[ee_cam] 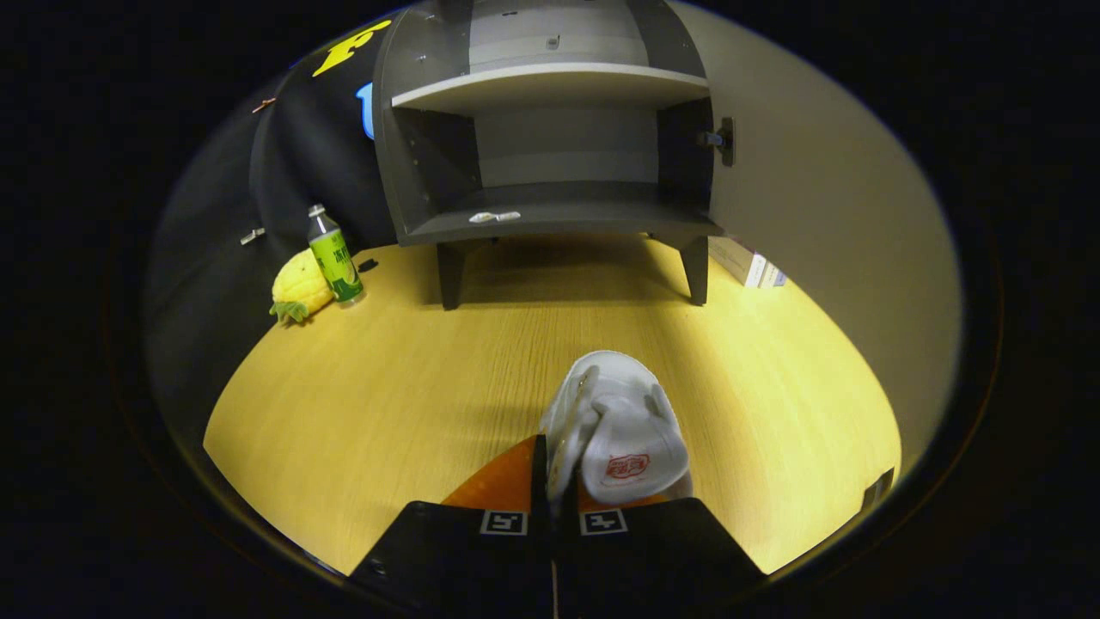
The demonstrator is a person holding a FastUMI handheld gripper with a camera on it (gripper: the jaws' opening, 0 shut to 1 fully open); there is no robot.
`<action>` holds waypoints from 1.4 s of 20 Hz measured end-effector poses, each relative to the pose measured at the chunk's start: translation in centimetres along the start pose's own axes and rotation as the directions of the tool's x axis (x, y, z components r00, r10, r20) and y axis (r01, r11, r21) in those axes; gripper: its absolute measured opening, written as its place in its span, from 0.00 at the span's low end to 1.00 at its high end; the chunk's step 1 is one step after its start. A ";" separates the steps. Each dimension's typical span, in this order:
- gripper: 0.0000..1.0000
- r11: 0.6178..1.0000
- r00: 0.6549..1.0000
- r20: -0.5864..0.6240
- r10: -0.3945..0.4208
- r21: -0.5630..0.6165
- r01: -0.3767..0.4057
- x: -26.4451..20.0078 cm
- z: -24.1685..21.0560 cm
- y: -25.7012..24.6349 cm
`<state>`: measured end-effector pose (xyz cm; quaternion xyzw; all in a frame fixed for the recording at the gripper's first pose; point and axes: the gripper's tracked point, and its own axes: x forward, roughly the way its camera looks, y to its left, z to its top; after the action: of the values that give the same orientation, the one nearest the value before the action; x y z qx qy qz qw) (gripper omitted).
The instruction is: Open the shoe cabinet door, grab the shoes and put them into the shoe cabinet, then close the shoe cabinet door.
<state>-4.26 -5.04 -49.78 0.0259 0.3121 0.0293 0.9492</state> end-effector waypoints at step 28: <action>0.07 1.000 0.948 0.319 -0.018 0.030 0.009 -5.1 40.8 4.7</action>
<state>15.70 -2.00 -13.63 0.0414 0.1553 0.0139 0.9869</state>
